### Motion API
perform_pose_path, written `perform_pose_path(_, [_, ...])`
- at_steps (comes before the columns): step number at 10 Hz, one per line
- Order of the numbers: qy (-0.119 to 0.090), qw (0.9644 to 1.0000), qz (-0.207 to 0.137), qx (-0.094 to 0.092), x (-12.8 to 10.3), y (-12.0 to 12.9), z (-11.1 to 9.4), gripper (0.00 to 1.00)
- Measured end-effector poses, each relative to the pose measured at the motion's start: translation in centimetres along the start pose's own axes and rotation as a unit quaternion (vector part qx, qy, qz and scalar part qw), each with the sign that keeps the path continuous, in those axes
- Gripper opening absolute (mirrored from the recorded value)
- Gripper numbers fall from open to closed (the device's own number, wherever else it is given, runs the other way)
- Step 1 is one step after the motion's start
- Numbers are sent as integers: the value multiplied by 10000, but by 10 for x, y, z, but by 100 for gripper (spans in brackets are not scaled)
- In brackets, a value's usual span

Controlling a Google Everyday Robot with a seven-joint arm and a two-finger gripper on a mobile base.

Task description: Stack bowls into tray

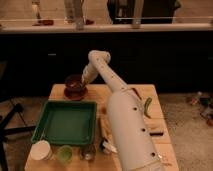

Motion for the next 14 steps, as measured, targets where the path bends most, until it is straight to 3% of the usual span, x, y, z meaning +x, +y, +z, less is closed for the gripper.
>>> perform_pose_path(5, [1, 10000, 3, -4, 0, 1, 0, 0])
perform_pose_path(7, [0, 10000, 3, -4, 0, 1, 0, 6])
perform_pose_path(14, [-1, 10000, 3, -4, 0, 1, 0, 75])
